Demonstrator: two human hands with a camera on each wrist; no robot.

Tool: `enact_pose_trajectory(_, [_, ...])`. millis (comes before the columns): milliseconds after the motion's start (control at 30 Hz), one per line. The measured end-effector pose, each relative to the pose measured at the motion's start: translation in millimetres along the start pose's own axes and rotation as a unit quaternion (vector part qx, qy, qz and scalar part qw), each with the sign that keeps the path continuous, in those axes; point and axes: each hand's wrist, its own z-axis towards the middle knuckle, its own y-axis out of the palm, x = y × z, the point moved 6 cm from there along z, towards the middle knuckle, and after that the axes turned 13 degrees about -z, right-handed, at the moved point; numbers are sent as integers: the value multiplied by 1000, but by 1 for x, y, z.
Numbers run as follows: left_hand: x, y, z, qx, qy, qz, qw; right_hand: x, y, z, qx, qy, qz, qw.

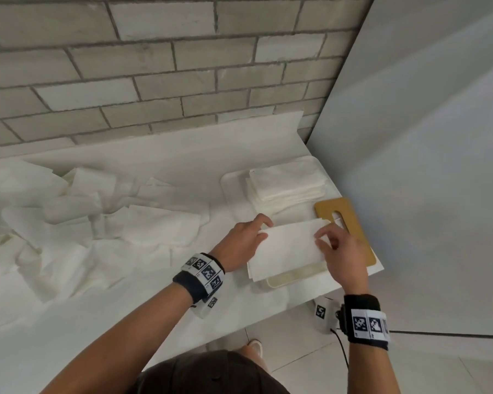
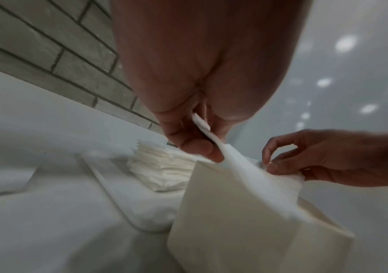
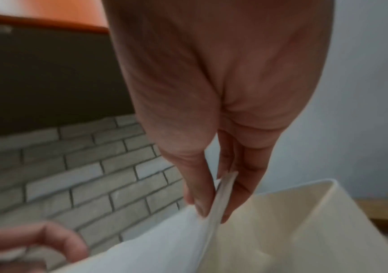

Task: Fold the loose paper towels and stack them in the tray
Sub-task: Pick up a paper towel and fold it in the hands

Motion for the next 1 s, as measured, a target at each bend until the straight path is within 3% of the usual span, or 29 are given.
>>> enact_pose_trajectory(133, [-11, -20, -4, 68, 49, 89, 993, 10, 39, 14, -64, -19, -181, 981])
enact_pose_trajectory(233, [-37, -71, -6, 124, 28, 162, 979, 12, 51, 14, -54, 8, -232, 971])
enact_pose_trajectory(300, [-67, -106, -6, 91, -49, 244, 964, 13, 52, 12, -62, 21, -247, 967])
enact_pose_trajectory(400, [-115, -156, -20, 8, -208, 359, 910, 6, 48, 8, -71, 39, -270, 959])
enact_pose_trajectory(500, [-139, -181, -31, -25, -248, 364, 897, -25, 29, 3, 2, 36, -254, 967])
enact_pose_trajectory(600, [-144, -188, -36, -26, -210, 338, 917, -71, 18, -2, 49, -11, -186, 981])
enact_pose_trajectory(667, [-134, -189, -38, 6, -154, 273, 950, -108, 21, -7, 56, -80, -89, 991])
enact_pose_trajectory(767, [-93, -188, -44, 56, -59, 147, 986, -162, 44, -16, 5, -142, 90, 986])
enact_pose_trajectory(867, [-41, -178, -51, 50, 24, 36, 998, -206, 76, -24, -104, -146, 181, 967])
enact_pose_trajectory(1000, [-15, -170, -61, 37, 46, -58, 997, -228, 83, -22, -90, -137, 269, 949])
